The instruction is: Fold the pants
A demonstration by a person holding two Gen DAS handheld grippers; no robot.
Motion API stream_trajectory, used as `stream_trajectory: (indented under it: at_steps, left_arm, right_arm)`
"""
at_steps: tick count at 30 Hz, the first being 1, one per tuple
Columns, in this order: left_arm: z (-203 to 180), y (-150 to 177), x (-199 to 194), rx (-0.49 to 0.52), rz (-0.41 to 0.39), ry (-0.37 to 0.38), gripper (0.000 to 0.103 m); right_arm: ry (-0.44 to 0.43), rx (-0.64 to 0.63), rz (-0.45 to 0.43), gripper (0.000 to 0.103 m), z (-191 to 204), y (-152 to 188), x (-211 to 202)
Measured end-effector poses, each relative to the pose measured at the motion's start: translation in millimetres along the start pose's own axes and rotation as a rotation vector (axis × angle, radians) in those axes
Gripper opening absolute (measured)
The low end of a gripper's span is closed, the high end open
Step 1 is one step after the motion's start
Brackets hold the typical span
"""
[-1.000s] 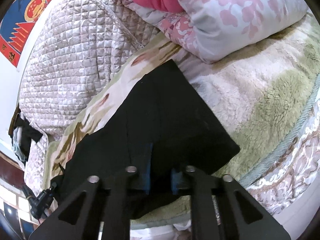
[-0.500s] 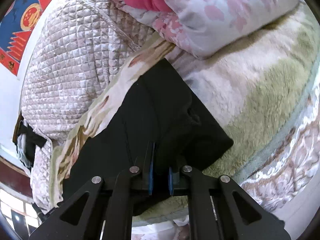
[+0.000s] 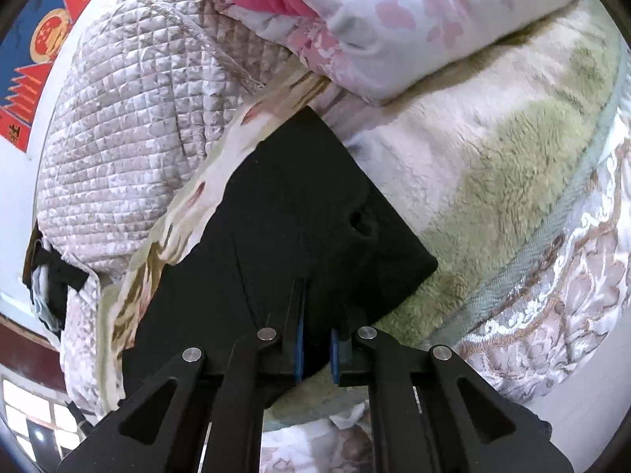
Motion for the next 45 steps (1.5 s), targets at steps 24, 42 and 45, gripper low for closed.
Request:
stream_trajectory:
  at_steps: [24, 42, 45]
  left_arm:
    - [7, 9, -3, 0.035, 0.0, -0.051, 0.005]
    - [-62, -7, -47, 0.166, -0.134, 0.081, 0.028]
    - [-84, 18, -21, 0.246, -0.031, 0.095, 0.028]
  right_arm:
    - [0.004, 0.0, 0.003, 0.009, -9, 3, 1]
    - [0.184, -0.359, 0.036, 0.025, 36, 13, 11]
    - [0.206, -0.292, 0.092, 0.025, 9, 22, 13]
Point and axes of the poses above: each gripper's, at about its wrist camera, not at the fingertips, and x roughly the way its jaws point, z to its left, y to its underside, the point moved 5 cm from there along x, roughly the way its jaws point, and after that the axes turned 14 degrees about -y, right-handed, at the moved point
